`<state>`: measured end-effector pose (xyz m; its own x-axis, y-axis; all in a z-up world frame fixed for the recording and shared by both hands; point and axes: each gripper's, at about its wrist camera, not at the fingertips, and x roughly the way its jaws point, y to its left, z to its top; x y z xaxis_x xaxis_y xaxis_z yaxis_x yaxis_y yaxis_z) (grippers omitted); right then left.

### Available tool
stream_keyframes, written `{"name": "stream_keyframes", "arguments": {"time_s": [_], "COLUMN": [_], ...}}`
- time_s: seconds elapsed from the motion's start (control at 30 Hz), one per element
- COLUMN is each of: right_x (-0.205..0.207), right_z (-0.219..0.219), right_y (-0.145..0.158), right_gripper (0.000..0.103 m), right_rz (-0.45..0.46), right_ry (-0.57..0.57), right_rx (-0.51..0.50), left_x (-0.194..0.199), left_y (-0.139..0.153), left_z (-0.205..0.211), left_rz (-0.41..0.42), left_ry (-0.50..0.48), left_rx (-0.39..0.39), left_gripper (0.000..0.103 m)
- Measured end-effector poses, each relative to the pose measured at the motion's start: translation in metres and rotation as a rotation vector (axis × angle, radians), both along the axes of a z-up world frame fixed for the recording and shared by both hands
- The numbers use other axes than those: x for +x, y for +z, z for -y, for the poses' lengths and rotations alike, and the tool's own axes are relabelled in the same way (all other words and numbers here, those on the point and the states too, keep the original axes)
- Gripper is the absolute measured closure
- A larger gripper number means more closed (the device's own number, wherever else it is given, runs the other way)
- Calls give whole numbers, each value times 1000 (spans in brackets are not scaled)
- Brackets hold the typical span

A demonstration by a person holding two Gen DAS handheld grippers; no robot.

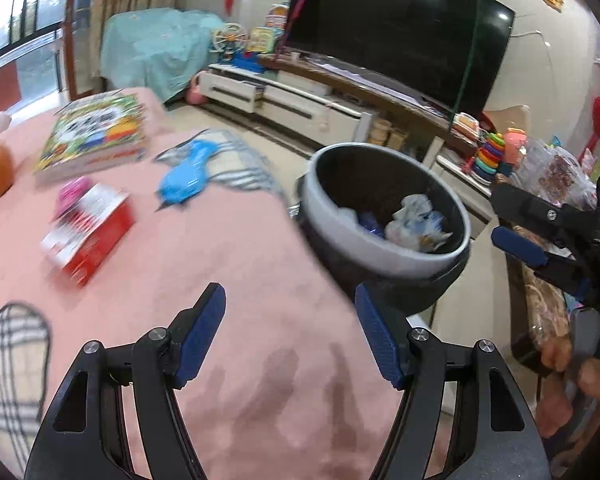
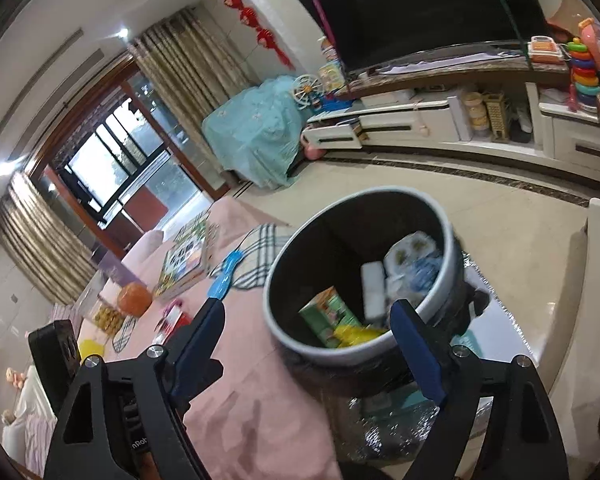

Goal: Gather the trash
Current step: 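Move both open tools back over the table toward the remaining items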

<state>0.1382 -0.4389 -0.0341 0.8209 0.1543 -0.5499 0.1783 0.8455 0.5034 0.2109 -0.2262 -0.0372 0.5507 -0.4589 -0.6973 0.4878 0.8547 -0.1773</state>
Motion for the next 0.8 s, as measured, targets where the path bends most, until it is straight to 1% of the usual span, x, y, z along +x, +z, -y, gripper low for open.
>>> {"name": "stream_keyframes", "arguments": {"time_s": [0.17,0.33,0.5,0.67,0.8], "right_x": [5,14,24,31,38], "right_z": [-34,-64,-88,-101,-110], "right_y": [-5,-11,-14,-17,-20], "right_gripper": [14,14,14,14,14], "right_rz": [-5,-16,-25,-30,-31], "right_ry": [62,116,157,172,181], "right_rx": [-1,9,6,15,18], "left_x": [-5,2,10,26,47], "left_y": [-8,-13,-16,-18,-21], "left_z": [-49,-94,-130,-146,-146], "left_rz": [-12,-29,-34,-45,-58], "left_ry": [76,159,205,233,219], "left_rx": [-7,-13,-10,-20,-6], "left_gripper": [34,34,33,30,28]}}
